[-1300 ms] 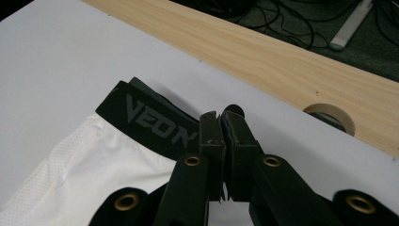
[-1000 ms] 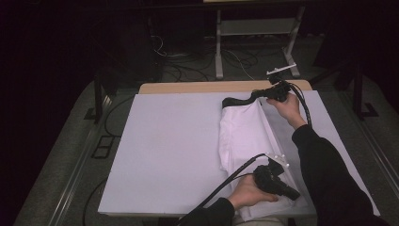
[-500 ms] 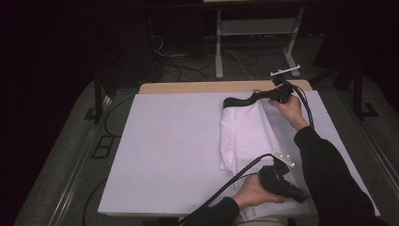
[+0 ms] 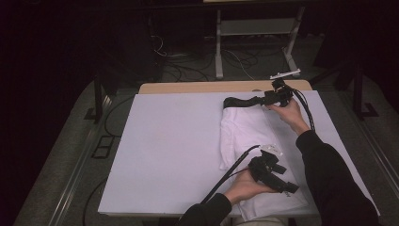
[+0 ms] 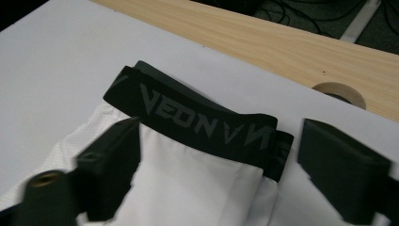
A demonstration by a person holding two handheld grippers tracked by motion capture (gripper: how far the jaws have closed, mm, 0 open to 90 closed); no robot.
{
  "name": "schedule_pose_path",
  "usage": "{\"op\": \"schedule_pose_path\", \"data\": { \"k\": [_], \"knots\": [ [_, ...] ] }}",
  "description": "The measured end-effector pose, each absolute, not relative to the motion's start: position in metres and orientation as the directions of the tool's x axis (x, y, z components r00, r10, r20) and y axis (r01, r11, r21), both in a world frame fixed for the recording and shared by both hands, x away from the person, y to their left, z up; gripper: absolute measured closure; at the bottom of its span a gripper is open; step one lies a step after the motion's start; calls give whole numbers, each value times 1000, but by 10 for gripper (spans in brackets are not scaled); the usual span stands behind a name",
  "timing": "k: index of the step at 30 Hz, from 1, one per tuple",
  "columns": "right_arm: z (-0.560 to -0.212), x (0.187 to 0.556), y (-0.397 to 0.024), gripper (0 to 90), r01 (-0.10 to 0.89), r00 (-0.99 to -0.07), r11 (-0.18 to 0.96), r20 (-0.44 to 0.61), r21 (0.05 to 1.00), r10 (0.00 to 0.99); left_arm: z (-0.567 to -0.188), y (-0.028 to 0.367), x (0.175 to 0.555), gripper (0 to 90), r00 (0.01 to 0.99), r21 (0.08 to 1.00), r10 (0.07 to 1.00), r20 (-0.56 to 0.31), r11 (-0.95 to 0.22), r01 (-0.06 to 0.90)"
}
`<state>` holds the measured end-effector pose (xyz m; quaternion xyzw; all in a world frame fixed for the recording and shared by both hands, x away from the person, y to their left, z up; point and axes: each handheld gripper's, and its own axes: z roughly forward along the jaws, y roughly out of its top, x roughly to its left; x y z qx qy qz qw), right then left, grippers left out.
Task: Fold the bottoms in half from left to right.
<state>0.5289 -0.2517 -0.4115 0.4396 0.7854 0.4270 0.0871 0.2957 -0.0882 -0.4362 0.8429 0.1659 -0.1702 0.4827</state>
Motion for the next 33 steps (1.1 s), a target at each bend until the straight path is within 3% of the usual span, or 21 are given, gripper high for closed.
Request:
{"op": "schedule_pose_path", "data": {
  "k": [3,6,33],
  "knots": [
    [-407,527,-252,17,619,-584,227,246,752,774,-433,-83,299,80,894,764,172,-414,-468,444],
    [-404,523,-253,0,610,-580,218,241,762,778,-430,-80,300,0,902,771,193,-386,-470,431],
    [-387,484,-266,0,574,-593,193,242,795,768,-399,-17,328,0,908,825,299,-293,-401,399]
  ]
}}
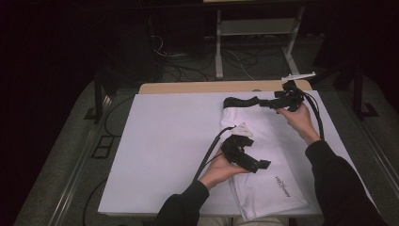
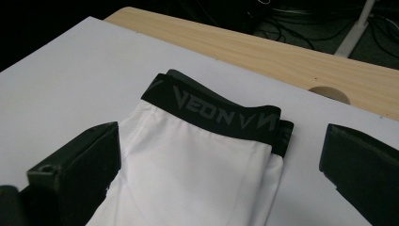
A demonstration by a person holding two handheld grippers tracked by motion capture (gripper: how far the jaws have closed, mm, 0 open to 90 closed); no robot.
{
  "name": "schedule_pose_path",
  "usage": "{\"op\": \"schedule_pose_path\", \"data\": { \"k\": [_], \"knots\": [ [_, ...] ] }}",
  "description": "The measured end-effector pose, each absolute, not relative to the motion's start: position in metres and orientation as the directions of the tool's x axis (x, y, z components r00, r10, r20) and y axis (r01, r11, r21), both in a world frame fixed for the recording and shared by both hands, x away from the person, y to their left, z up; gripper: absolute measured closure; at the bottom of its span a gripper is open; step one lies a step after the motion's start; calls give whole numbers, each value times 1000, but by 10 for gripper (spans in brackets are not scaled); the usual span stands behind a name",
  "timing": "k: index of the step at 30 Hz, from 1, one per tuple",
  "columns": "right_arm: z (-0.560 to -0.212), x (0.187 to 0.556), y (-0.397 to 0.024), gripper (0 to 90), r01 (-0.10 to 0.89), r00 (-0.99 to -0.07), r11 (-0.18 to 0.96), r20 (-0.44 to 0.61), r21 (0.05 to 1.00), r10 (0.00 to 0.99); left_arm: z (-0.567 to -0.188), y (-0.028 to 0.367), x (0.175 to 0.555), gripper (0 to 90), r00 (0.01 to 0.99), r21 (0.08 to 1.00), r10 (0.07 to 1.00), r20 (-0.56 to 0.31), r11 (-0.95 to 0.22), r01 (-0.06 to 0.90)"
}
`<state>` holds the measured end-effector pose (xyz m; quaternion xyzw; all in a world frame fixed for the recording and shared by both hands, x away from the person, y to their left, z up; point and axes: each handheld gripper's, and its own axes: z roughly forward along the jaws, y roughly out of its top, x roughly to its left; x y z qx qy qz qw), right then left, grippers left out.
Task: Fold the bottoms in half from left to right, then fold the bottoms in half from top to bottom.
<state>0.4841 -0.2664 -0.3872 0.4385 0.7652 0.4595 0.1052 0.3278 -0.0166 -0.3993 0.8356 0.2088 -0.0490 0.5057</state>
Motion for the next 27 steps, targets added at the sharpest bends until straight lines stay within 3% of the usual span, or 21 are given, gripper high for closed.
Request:
{"op": "schedule_pose_path", "data": {
  "k": [10,27],
  "knots": [
    [-378,472,-264,0,551,-612,209,221,808,759,-388,3,347,0,896,833,351,-272,-381,402],
    [-391,464,-269,0,572,-612,211,242,792,753,-393,20,378,0,868,833,415,-272,-351,428]
  ]
}}
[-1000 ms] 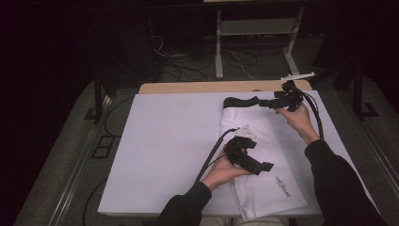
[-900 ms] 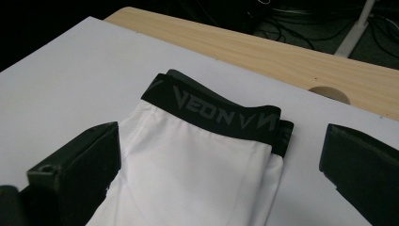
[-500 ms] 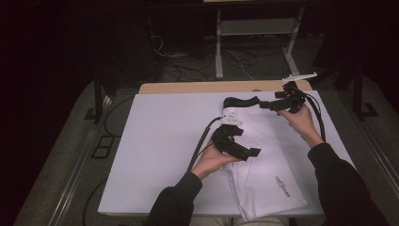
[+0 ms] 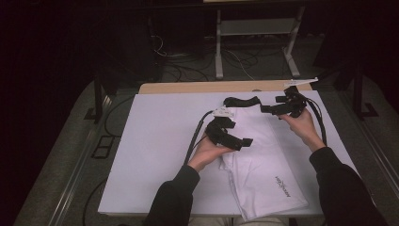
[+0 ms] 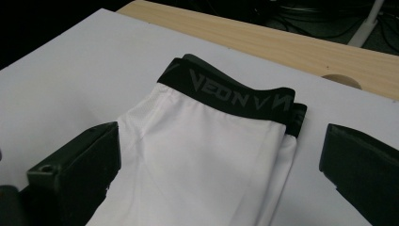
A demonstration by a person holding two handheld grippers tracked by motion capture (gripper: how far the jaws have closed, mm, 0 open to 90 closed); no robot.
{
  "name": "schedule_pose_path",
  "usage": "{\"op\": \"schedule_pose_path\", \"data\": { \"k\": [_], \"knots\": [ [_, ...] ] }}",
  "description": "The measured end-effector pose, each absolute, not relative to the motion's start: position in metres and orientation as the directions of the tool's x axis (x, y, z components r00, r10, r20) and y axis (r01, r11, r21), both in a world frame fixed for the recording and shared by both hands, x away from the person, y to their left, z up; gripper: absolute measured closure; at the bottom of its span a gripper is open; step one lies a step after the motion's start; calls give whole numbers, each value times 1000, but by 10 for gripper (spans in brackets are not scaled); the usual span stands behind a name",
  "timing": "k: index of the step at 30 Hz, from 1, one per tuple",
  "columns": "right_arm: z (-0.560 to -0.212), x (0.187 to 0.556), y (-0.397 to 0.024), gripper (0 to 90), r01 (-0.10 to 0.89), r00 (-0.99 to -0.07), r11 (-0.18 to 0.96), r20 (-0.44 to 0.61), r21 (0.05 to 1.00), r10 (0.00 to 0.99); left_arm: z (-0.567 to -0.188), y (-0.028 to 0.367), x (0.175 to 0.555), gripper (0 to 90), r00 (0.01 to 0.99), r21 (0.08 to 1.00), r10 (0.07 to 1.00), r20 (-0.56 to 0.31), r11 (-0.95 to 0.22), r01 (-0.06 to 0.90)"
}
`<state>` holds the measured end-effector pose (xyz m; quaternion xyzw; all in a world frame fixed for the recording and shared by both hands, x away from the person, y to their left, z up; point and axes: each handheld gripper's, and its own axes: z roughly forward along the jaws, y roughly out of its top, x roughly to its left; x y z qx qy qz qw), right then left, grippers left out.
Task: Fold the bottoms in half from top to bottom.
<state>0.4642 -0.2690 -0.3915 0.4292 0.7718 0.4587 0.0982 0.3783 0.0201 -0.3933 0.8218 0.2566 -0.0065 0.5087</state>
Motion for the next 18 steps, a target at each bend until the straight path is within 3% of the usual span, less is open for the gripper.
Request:
{"op": "schedule_pose_path", "data": {
  "k": [18],
  "knots": [
    [-403,463,-274,0,589,-607,209,256,780,752,-393,33,410,0,842,829,457,-286,-324,457]
  ]
}}
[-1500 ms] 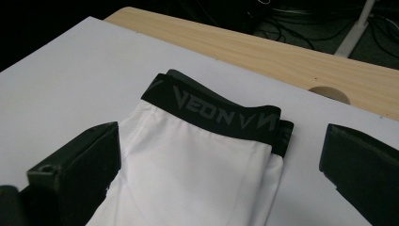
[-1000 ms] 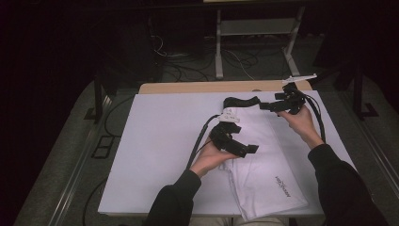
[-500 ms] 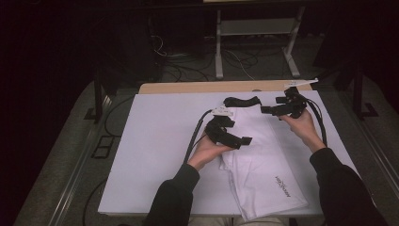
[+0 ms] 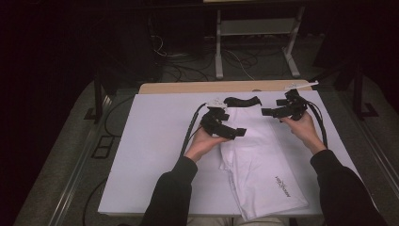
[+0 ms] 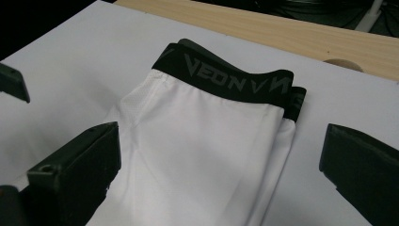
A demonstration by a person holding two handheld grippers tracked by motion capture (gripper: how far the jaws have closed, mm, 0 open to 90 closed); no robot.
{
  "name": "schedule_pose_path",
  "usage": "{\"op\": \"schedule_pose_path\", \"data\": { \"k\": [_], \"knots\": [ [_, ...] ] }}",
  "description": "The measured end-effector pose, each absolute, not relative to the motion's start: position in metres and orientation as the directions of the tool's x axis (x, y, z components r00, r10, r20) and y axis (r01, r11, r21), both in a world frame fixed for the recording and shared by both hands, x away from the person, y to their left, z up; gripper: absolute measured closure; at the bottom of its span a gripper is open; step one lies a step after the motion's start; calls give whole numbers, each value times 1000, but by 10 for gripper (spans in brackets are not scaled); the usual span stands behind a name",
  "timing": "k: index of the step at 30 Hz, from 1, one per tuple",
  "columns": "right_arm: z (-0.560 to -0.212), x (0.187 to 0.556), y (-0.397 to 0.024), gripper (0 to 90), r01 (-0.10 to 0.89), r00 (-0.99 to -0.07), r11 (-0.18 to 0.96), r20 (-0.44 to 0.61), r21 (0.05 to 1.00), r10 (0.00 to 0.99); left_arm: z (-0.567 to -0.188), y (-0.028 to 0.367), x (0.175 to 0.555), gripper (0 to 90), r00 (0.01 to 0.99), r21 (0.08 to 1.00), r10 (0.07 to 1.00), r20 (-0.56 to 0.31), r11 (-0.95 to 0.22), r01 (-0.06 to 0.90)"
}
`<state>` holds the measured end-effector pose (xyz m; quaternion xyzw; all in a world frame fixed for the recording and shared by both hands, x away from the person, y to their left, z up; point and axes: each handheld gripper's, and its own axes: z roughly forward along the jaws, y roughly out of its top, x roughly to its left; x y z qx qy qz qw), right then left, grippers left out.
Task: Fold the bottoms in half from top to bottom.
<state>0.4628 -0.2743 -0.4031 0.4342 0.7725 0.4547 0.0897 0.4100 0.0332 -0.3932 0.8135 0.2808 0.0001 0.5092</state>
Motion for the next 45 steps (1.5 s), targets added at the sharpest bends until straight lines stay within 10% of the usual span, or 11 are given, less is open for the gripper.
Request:
{"op": "schedule_pose_path", "data": {
  "k": [45],
  "knots": [
    [-436,491,-282,0,706,-548,217,326,674,770,-440,59,483,0,693,726,573,-437,-230,648]
  ]
}}
